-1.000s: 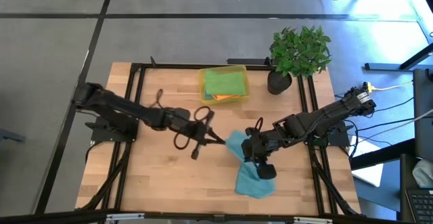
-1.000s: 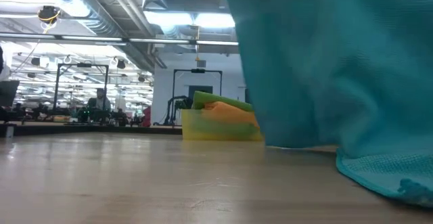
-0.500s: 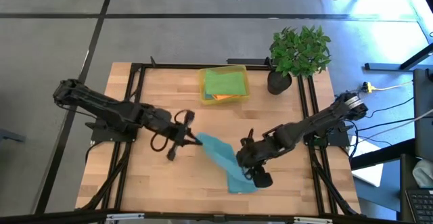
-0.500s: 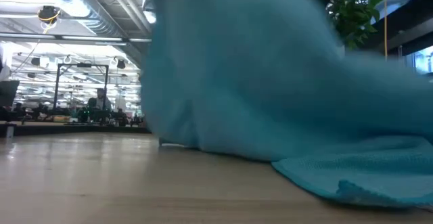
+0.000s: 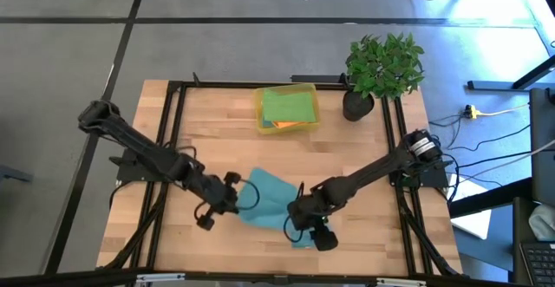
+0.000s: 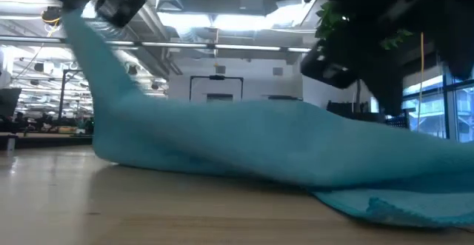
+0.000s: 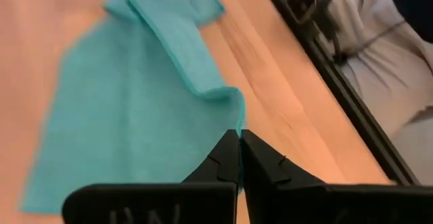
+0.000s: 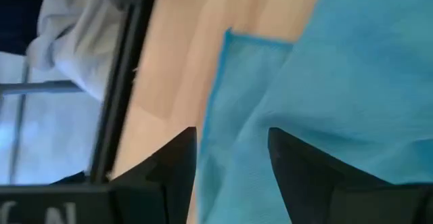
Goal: Fold microfiber towels
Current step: Fold the blue microfiber towel
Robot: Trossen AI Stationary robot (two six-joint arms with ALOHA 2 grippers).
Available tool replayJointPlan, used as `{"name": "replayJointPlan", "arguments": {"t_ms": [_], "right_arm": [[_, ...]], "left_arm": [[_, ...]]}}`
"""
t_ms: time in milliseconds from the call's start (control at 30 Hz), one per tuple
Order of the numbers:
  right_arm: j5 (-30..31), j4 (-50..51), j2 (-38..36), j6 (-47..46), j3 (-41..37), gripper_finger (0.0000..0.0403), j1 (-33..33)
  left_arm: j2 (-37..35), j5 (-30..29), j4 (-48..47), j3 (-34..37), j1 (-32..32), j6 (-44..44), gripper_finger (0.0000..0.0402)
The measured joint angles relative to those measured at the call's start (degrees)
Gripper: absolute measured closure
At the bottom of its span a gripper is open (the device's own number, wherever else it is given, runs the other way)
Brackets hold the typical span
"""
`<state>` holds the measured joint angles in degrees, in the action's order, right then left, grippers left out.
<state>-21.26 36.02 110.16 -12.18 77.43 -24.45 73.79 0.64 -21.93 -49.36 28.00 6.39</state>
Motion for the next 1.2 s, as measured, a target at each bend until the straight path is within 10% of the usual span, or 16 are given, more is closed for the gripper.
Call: {"name": "replayJointPlan", "arguments": {"t_ms": [367,1200], "right_arm": [[6.4,-6.4,-1.6,2.1,-3.4,0.0237,5.4],[-12.2,-26.9,1.5,13.8,-10.6,0.0231,15.3]], "left_arm": [[10.3,0.4,5.4,5.3,6.5,11.3,0.0401],[12.1,1.1,8.8,5.8,6.2,11.7,0.0401]]}}
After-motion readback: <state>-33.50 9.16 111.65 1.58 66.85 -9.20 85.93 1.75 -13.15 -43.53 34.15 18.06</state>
